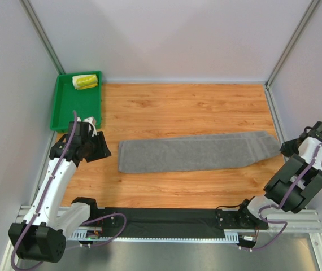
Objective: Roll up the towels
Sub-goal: Fold the towel
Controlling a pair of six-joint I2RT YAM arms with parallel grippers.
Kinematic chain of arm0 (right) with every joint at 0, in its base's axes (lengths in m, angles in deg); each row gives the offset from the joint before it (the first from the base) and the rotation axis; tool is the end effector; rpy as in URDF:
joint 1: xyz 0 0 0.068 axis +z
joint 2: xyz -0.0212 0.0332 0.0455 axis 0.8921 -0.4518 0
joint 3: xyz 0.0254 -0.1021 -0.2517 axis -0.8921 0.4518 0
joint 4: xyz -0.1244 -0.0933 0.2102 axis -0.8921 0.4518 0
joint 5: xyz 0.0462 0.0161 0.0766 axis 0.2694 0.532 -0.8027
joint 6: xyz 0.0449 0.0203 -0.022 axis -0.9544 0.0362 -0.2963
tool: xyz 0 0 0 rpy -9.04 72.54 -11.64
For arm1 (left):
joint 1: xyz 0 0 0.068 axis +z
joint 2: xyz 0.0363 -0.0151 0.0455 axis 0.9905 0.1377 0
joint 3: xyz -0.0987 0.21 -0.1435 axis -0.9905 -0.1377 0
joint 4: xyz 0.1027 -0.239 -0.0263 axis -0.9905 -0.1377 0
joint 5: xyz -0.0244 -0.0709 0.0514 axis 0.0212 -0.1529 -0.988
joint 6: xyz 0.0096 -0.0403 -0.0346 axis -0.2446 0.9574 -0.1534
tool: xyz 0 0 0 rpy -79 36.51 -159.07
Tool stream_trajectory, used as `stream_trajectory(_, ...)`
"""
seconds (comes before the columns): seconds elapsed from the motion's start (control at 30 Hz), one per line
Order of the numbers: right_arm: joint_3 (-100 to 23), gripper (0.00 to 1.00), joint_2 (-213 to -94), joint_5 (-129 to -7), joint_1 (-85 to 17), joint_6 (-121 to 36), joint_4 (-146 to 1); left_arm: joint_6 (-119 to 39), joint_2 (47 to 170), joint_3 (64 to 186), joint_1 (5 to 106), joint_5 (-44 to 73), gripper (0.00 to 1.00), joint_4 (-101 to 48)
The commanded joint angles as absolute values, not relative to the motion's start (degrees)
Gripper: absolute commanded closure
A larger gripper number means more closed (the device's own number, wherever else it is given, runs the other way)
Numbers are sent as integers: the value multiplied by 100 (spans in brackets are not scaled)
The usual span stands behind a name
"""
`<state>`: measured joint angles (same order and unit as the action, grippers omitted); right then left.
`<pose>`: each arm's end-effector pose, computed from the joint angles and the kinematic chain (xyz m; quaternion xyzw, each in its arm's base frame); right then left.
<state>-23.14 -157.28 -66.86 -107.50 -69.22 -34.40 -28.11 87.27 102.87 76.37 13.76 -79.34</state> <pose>0.2128 -0.2023 0.2325 0.6002 0.7634 0.0344 0.2362 0.1763 -0.0223 0.2807 -0.1309 0.9425 -0.1366 0.2755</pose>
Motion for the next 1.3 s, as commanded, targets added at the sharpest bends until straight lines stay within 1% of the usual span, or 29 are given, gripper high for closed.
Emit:
stream_trajectory(0.0, -2620, 100, -15305, -6626, -10745, -6869, -3748, -2852, 8636, 10294, 7585, 1381, 45, -7819)
stream_trajectory(0.03, -2672, 100, -15208, -6757, -10605, -6756, -3793, -2852, 8628, 10303, 7585, 1364, 45, -7802)
stream_trajectory(0.1, -2874, 100, -15172, -6934, -9947, -6527, -3846, -2852, 8619, 10303, 7585, 1346, 45, -7811)
stream_trajectory(0.13, -2970, 100, -15172, -6865, -9387, -6369, -3768, -2844, 8593, 10303, 7585, 1346, 45, -7802)
stream_trajectory(0.2, -3155, 100, -15155, -6934, -8857, -6272, -3654, -2844, 8566, 10303, 7585, 1328, 45, -7811)
stream_trajectory(0.23, -3182, 100, -15068, -6952, -8384, -6306, -3627, -2844, 8522, 10295, 7585, 1320, 45, -7811)
stream_trajectory(0.3, -3191, 100, -14936, -7066, -7934, -6332, -3705, -2835, 8513, 10294, 7585, 1311, 45, -7802)
stream_trajectory(0.33, -3226, 100, -14874, -7040, -7714, -6359, -3706, -2835, 8487, 10294, 7585, 1302, 45, -7802)
stream_trajectory(0.37, -3252, 100, -14760, -7031, -7277, -6394, -3706, -2835, 8478, 10294, 7585, 1293, 45, -7811)
stream_trajectory(0.43, -3375, 100, -14672, -7013, -6844, -6447, -3688, -2844, 8461, 10303, 7585, 1285, 45, -7802)
stream_trajectory(0.53, -3612, 100, -14557, -6909, -5633, -6535, -3697, -2835, 8460, 10303, 7585, 1284, 45, -7811)
stream_trajectory(0.6, -3753, 100, -14548, -6699, -5165, -6640, -3723, -2826, 8452, 10303, 7576, 1267, 45, -7802)
stream_trajectory(0.63, -3823, 100, -14566, -6636, -4728, -6693, -3732, -2835, 8452, 10303, 7585, 1258, 45, -7819)
stream_trajectory(0.73, -3999, 100, -14706, -6444, -4180, -6912, -3873, -2826, 8425, 10303, 7576, 1206, 45, -7819)
stream_trajectory(0.83, -4140, 100, -14995, -6224, -3399, -7088, -4022, -2817, 8399, 10303, 7576, 1197, 45, -7819)
stream_trajectory(0.97, -4263, 100, -15391, -6029, -2739, -7150, -4451, -2817, 8381, 10303, 7576, 1170, 45, -7828)
stream_trajectory(1.13, -4587, 100, -15980, -5661, -2132, -7221, -4655, -2808, 8390, 10312, 7576, 1144, 45, -7837)
stream_trajectory(1.27, -4966, 100, -16463, -5458, -1841, -7168, -4664, -2808, 8381, 10312, 7567, 1126, 45, -7837)
